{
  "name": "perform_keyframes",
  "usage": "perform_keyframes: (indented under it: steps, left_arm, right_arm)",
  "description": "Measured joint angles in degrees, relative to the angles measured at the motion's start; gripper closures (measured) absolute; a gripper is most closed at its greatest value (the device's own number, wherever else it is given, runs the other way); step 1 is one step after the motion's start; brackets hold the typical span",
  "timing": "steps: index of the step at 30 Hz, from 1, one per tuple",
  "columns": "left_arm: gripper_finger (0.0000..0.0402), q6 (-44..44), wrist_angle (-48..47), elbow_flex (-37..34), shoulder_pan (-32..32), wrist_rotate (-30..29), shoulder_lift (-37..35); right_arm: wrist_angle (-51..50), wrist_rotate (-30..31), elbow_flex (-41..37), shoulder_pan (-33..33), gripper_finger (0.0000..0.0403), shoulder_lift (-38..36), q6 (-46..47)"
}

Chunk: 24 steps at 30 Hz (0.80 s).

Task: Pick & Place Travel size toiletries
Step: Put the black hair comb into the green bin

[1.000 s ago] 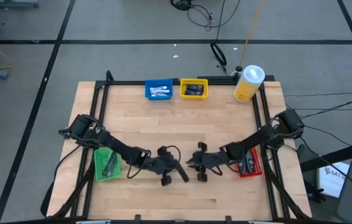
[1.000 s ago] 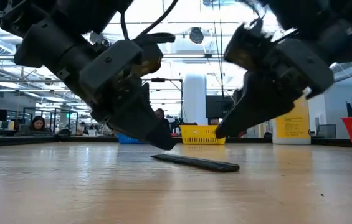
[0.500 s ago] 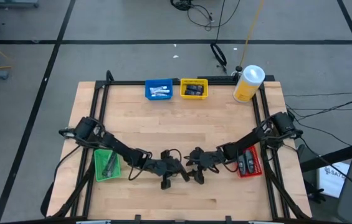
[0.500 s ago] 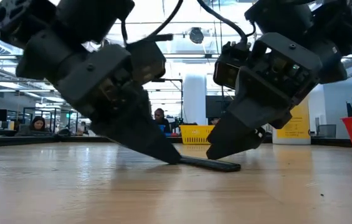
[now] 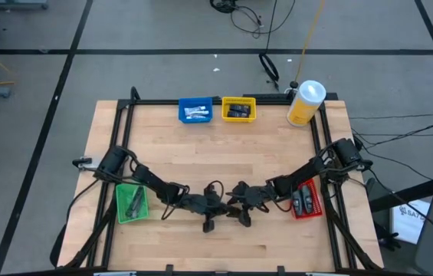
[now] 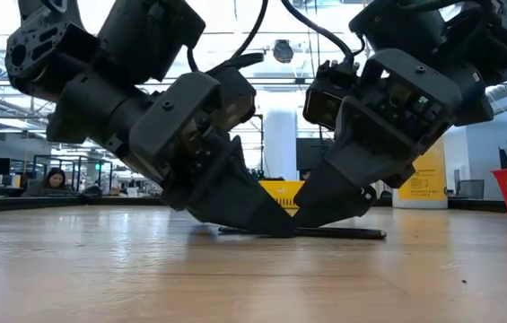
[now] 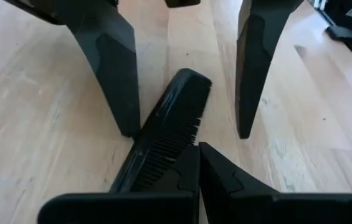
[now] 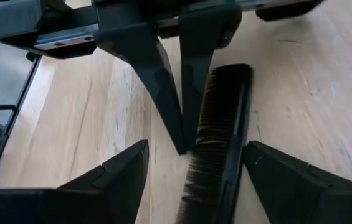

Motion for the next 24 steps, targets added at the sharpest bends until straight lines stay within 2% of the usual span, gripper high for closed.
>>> perform_keyframes:
  steps: [18, 24]
  left_arm:
    - [0.0400, -0.21, 0.95, -0.13, -0.13, -0.25, 0.35]
    - [0.0400, -0.25, 0.97, -0.16, -0.15, -0.29, 0.35]
  right_arm:
    - [-1.93, -0.26, -0.23, 0.10, 0.0147, -4.68, -4.46]
    - [-8.34, 0.11, -0.08, 0.12, 0.0147, -8.03, -2.54]
